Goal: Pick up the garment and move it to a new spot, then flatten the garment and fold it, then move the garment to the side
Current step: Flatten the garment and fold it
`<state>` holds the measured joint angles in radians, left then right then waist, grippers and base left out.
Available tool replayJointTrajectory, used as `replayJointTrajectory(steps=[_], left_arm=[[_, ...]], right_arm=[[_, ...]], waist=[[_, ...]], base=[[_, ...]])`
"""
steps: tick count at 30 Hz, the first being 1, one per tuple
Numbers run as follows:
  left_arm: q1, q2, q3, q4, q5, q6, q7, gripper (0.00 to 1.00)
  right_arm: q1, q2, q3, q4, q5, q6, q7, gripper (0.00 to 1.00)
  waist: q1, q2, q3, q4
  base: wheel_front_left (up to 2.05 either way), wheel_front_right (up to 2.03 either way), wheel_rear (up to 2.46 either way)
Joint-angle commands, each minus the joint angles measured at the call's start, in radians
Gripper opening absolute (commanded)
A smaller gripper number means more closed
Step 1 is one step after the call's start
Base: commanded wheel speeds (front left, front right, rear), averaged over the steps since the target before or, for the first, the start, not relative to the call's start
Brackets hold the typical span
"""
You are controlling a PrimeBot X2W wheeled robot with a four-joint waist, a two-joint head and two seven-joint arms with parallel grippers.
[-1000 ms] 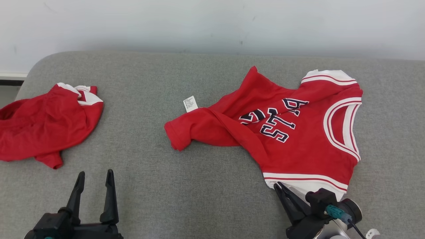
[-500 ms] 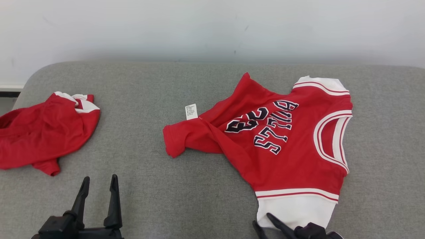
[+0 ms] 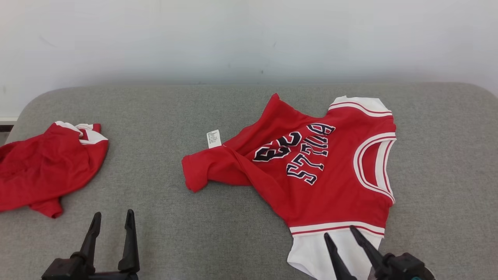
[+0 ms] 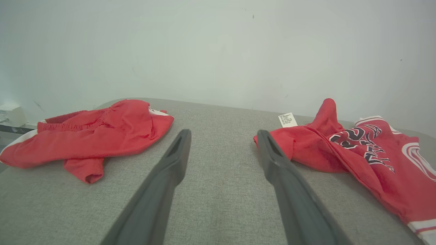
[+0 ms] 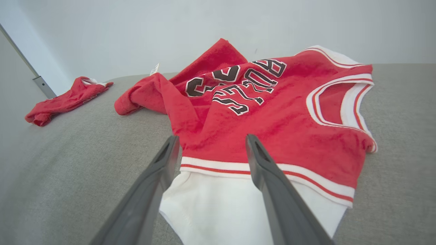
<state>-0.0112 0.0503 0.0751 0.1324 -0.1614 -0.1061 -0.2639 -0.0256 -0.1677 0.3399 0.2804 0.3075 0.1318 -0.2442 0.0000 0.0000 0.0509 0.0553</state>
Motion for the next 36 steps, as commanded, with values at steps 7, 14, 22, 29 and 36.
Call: replayJointTrajectory(steps=[7,14,22,29,36], left_arm=[[0.015,0.0,0.007,-0.005,0.01,-0.005,-0.001,1.0],[-0.025,0.014,0.007,0.002,0.029,-0.011,-0.001,1.0],[-0.206,0.108,-0.022,0.077,0.01,-0.022,0.0,1.0],[-0.404,0.194,-0.086,0.162,-0.084,-0.022,0.091,1.0],[-0.531,0.299,-0.181,0.225,-0.253,-0.023,0.265,1.0]], right_arm=[[0.04,0.05,-0.12,-0.055,-0.043,-0.002,-0.016,1.0],[0.031,0.075,-0.146,-0.066,-0.072,-0.002,-0.019,1.0],[-0.028,0.085,-0.151,-0.041,-0.084,-0.002,-0.021,1.0],[-0.075,0.094,-0.162,-0.015,-0.089,-0.002,-0.022,1.0],[-0.113,0.102,-0.167,-0.011,-0.088,-0.002,-0.022,1.0]], waist=[[0.0,0.0,-0.003,-0.005],[0.0,0.0,0.02,-0.015],[0.0,0.0,0.079,-0.058],[0.0,0.0,0.138,-0.102],[0.0,0.0,0.176,-0.14]], base=[[0.0,0.0,0.0],[0.0,0.0,0.0],[0.0,0.0,0.0],[0.0,0.0,0.0],[0.0,0.0,0.0]])
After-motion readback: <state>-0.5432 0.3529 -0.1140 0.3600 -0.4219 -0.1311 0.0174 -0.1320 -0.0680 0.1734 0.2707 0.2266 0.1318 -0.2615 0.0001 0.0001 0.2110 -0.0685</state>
